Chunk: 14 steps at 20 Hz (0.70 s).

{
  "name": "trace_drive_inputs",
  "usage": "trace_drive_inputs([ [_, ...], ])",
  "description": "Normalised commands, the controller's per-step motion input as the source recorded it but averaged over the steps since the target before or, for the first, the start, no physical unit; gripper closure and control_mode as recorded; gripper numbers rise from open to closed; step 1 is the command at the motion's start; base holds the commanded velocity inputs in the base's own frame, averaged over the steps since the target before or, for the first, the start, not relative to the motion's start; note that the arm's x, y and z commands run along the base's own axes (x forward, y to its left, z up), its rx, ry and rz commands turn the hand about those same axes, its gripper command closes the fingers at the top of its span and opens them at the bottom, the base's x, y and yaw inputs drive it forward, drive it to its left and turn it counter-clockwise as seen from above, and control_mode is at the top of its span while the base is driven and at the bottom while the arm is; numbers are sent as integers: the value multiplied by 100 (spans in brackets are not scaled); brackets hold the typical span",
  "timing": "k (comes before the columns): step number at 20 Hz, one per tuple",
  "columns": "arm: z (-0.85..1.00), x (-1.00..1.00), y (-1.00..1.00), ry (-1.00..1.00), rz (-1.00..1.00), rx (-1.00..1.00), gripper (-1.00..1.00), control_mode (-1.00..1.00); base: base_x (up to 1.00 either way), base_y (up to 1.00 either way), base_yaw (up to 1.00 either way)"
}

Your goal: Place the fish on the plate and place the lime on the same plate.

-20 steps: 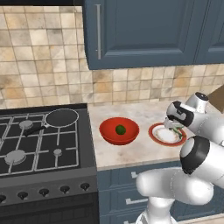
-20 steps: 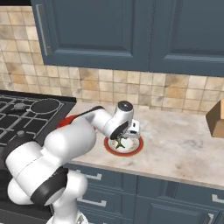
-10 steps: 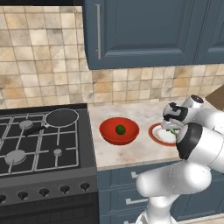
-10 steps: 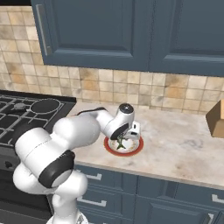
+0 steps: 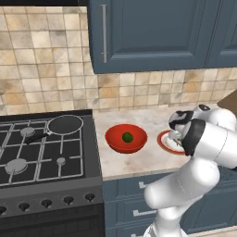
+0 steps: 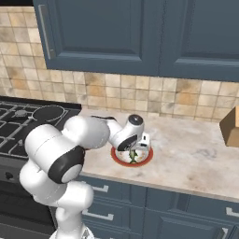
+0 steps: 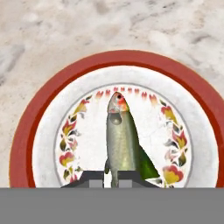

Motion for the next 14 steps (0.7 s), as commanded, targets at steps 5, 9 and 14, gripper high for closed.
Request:
trace_drive_inputs([
  [5, -21, 19, -7, 0, 0, 0, 100, -100, 0, 0, 0],
  [9, -6, 3, -14, 0, 0, 0, 100, -100, 0, 0, 0],
  [14, 25, -14, -2, 0, 0, 1, 100, -100, 0, 0, 0],
])
